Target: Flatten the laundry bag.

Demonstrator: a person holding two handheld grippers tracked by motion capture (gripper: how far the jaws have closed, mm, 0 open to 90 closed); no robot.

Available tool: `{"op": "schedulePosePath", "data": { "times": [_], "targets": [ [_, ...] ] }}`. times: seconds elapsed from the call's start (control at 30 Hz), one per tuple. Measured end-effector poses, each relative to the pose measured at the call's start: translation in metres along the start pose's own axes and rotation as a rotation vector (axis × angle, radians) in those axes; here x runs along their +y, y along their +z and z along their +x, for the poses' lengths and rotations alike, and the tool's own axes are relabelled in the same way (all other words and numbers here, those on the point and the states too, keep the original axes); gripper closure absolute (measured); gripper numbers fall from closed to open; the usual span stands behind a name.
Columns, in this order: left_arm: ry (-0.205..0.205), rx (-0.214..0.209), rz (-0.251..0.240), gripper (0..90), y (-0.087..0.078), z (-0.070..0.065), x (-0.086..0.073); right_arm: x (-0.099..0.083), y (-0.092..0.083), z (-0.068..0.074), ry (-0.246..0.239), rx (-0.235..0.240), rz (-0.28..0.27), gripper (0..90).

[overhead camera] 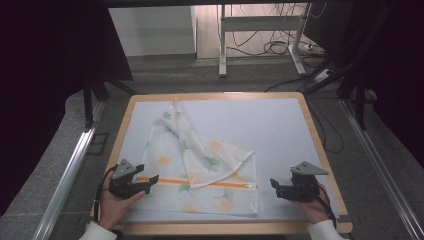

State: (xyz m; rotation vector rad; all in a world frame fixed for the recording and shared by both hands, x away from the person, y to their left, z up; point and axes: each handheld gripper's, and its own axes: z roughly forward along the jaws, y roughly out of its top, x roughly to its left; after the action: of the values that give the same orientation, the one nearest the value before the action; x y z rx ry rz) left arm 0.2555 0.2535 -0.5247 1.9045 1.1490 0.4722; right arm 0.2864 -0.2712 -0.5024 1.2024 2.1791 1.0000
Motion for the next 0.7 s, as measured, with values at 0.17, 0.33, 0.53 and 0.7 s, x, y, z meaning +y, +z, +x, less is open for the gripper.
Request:
{"op": "schedulePosePath", "data": {
  "times": [0.17,0.33,0.53,0.7],
  "targets": [
    [-0.022,-0.023,-0.02,28.8,-0.0037,0.0021,-0.0005,0.0007,-0.0038,-0.0047,0.032,-0.066,-0.067,12.3],
    [0.006,-0.01,-0.002,28.8,-0.0017,0.0008,-0.0012,-0.0011,-0.002,-0.008,0.038,-0.056,-0.051,12.5],
    [0.012,-0.004,0.002,29.9,-0.001,0.0014,-0.0014,-0.0021,0.0006,-0.0052,0.039,-0.027,-0.022,13.0],
    [0.024,-0.002,-0.002,30.6,-0.002,-0.0004,-0.0014,-0.0022,0.0009,-0.0059,0.046,-0.011,-0.01,13.0]
  ]
}}
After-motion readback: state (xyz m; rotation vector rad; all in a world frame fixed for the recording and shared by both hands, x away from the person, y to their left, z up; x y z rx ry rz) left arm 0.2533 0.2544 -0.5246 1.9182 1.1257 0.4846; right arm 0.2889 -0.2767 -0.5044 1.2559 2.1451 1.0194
